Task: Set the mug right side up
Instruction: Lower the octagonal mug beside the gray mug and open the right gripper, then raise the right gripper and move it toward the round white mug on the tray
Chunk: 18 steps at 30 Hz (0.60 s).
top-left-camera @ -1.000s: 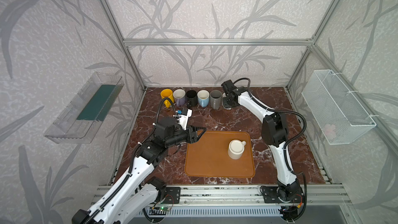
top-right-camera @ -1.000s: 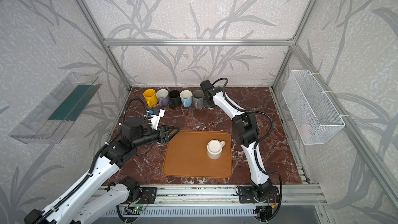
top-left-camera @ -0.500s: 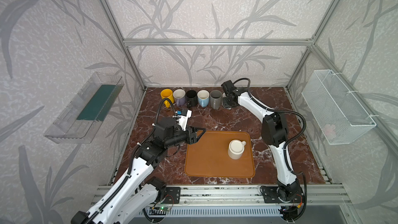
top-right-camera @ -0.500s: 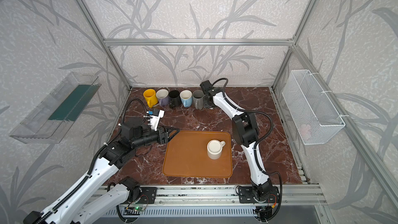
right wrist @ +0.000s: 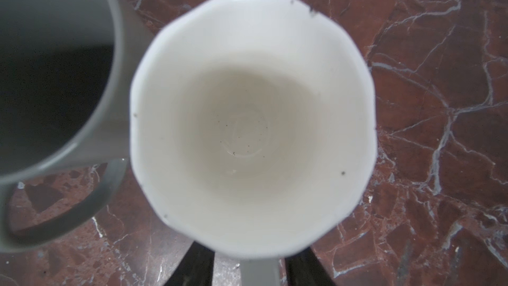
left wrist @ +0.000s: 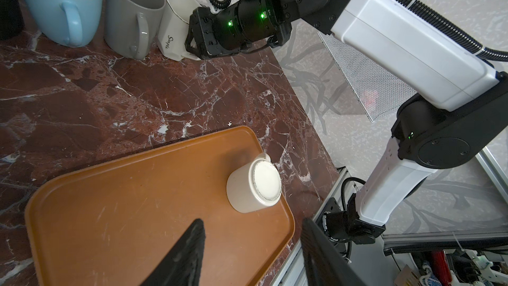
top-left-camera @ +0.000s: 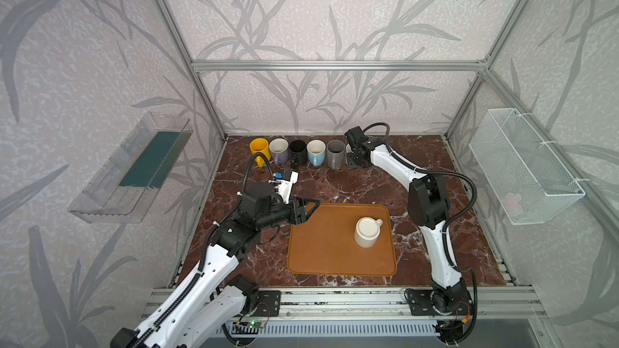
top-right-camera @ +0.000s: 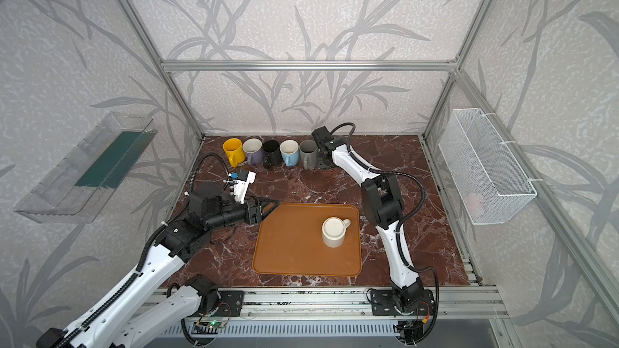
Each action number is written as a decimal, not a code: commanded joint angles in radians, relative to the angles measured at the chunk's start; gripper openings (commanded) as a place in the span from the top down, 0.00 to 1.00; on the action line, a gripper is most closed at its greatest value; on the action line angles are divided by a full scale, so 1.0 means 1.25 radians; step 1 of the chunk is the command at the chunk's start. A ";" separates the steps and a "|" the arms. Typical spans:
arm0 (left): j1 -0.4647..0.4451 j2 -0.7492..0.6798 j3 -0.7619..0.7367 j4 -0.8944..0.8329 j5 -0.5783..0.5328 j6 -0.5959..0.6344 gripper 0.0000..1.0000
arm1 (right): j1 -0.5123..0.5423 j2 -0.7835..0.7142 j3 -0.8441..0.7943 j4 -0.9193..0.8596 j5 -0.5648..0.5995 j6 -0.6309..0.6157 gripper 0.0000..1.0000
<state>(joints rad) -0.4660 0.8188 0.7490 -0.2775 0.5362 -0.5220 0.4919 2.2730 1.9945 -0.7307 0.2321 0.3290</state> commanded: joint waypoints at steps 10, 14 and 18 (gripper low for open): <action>-0.005 0.002 0.020 0.001 -0.019 0.029 0.42 | -0.001 -0.272 -0.310 0.120 0.002 -0.011 0.48; -0.005 0.016 0.006 0.019 -0.017 0.031 0.42 | -0.002 -0.381 -0.459 0.146 -0.001 -0.026 0.49; -0.005 0.035 -0.010 0.058 -0.012 0.026 0.42 | -0.002 -0.460 -0.581 0.146 -0.025 -0.039 0.53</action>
<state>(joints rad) -0.4686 0.8513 0.7506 -0.2573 0.5213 -0.5060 0.4915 1.7485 1.3453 -0.5629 0.2207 0.3012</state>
